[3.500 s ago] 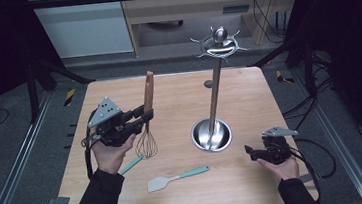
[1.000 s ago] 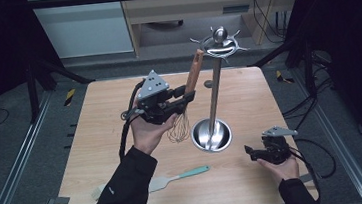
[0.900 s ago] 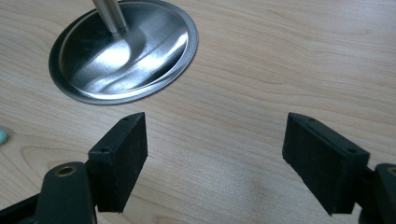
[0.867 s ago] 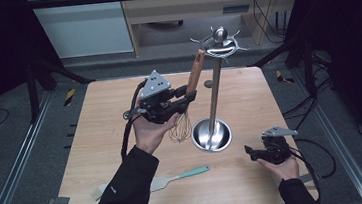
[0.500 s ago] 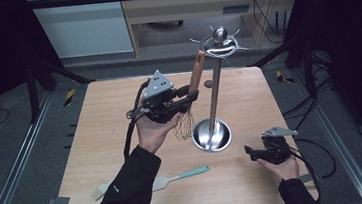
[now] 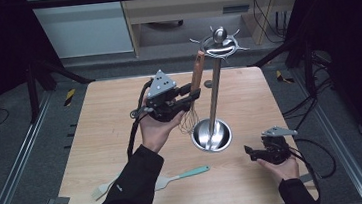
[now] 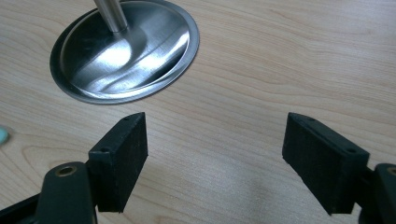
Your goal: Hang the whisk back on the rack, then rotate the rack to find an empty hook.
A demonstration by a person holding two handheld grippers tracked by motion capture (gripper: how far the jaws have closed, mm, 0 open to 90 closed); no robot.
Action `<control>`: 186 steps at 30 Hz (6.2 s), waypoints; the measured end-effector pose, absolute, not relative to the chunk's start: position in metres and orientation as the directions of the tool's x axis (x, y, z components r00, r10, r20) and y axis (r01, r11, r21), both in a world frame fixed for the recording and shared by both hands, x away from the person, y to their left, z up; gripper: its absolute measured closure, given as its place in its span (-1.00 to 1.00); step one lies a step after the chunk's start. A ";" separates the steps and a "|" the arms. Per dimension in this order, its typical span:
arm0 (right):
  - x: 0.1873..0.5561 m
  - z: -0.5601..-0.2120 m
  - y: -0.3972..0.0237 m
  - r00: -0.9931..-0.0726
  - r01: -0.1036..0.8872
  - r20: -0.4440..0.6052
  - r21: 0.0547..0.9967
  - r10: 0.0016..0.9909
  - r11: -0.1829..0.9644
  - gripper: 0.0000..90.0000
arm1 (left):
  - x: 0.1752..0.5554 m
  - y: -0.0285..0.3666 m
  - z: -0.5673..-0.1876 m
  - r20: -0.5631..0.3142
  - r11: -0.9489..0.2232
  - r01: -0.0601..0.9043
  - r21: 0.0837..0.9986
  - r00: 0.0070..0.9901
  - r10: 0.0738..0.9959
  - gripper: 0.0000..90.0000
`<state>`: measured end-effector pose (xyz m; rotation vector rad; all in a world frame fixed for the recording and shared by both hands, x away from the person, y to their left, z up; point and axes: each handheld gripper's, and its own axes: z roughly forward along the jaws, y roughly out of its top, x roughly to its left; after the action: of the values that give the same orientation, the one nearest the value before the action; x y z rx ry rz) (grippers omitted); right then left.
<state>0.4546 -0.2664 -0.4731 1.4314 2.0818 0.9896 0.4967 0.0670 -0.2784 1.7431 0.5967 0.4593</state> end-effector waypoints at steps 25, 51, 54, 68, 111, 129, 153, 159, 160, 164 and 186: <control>0.455 -0.473 -0.267 -0.378 0.614 0.038 0.758 0.925 0.220 -0.46 | 0.501 0.067 -0.284 -0.003 -0.189 0.161 0.969 0.769 0.639 0.33; 0.448 -0.458 -0.269 -0.373 0.569 0.036 0.798 0.927 0.198 0.31 | 0.504 0.150 -0.350 -0.078 -0.223 0.333 0.916 0.695 0.715 -0.04; 0.447 -0.457 -0.270 -0.370 0.570 0.042 0.799 0.928 0.191 0.41 | 0.504 0.161 -0.360 -0.081 -0.232 0.352 0.907 0.685 0.724 -0.04; 0.445 -0.444 -0.272 -0.380 0.554 0.054 0.813 0.924 0.180 0.88 | 0.491 0.213 -0.398 -0.028 -0.291 0.387 0.875 0.640 0.768 -0.08; 0.445 -0.341 -0.242 -0.429 0.290 0.104 0.957 0.897 0.028 1.00 | 0.453 0.297 -0.453 -0.110 -0.210 0.560 0.801 0.483 0.869 -0.08; 0.452 -0.291 -0.231 -0.453 0.182 0.102 0.983 0.886 -0.020 1.00 | 0.455 0.299 -0.458 -0.112 -0.211 0.577 0.789 0.473 0.874 -0.06; 0.453 -0.239 -0.204 -0.510 0.055 0.046 0.998 0.859 -0.020 1.00 | 0.455 0.295 -0.459 -0.102 -0.233 0.576 0.783 0.489 0.866 -0.06; 0.448 -0.225 -0.195 -0.533 0.021 0.019 1.000 0.846 -0.009 1.00 | 0.455 0.295 -0.459 -0.102 -0.234 0.577 0.783 0.490 0.866 -0.05; 0.447 -0.223 -0.193 -0.535 0.017 0.014 1.000 0.845 -0.006 1.00 | 0.455 0.295 -0.459 -0.101 -0.235 0.576 0.783 0.490 0.866 -0.05; 0.446 -0.221 -0.185 -0.547 0.010 -0.005 1.000 0.837 0.013 1.00 | 0.455 0.295 -0.459 -0.101 -0.235 0.576 0.782 0.490 0.866 -0.05; 0.451 -0.221 -0.163 -0.586 0.026 -0.012 0.999 0.810 0.034 1.00 | 0.455 0.295 -0.460 -0.095 -0.245 0.580 0.777 0.493 0.865 -0.05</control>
<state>0.4505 -0.1629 -0.2215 0.8532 1.6943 1.6162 0.4551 0.2946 -0.4598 1.9474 1.1921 0.4562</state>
